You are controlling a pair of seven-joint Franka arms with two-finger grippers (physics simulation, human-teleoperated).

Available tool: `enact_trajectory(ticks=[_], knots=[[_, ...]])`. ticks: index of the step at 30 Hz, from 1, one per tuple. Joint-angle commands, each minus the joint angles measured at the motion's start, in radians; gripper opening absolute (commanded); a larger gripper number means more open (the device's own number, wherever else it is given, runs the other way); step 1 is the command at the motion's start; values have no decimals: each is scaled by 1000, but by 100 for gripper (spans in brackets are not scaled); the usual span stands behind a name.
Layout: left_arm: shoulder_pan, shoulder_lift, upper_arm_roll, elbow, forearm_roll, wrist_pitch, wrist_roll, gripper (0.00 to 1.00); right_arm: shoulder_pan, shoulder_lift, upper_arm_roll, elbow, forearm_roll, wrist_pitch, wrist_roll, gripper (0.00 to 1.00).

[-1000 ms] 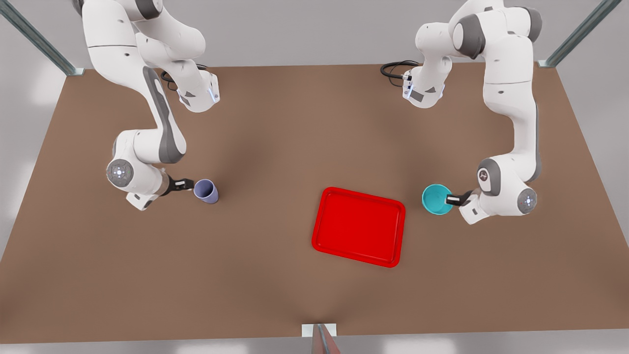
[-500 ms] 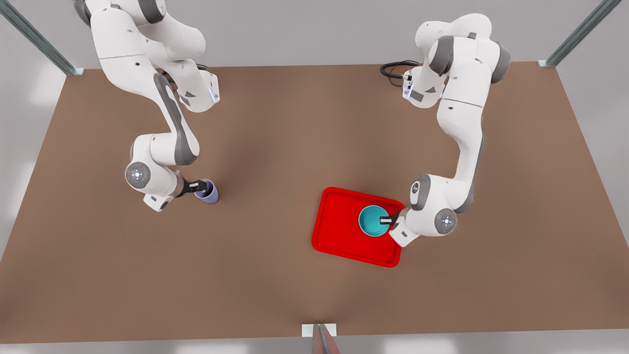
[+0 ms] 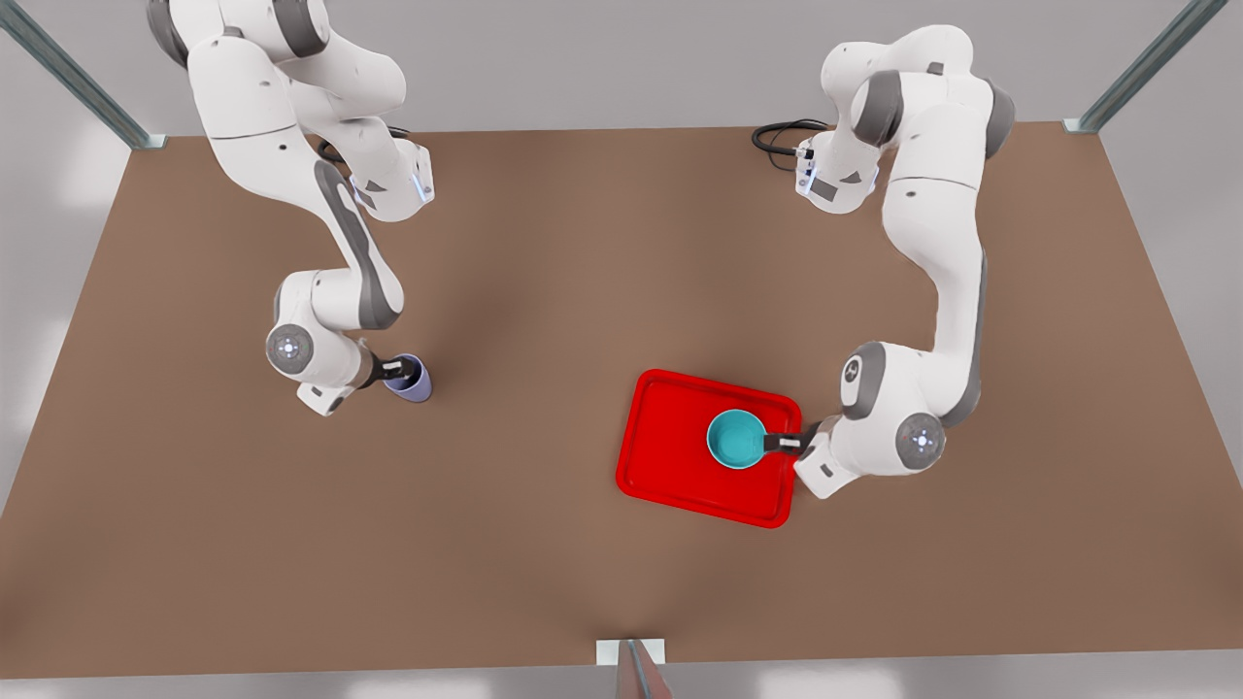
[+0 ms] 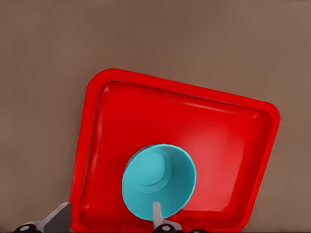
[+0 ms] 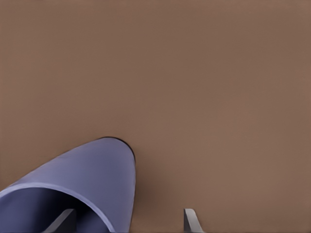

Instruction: Place the bowl on the tray with the left arm and the cup on the tray with the right arm

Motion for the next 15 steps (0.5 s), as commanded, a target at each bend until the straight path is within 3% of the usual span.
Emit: enact_trajectory(ticks=[1,2,3,5,8,15], knots=[[0,-13,6,0,207,-6,2,100,0,0,0,0,0,0,0,57],[0,-67,33,0,230,-57,15,100,0,0,0,0,0,0,1,44],[0,-113,59,0,238,-87,61,100,1,3,2,0,2,0,1,41],[6,-265,93,-15,261,-155,190,100,1,5,2,0,2,-1,3,21],[107,-443,52,-52,296,-199,206,100,6,9,0,1,31,11,3,21],[101,-398,58,-45,293,-223,198,100,12,8,2,6,43,16,11,21]])
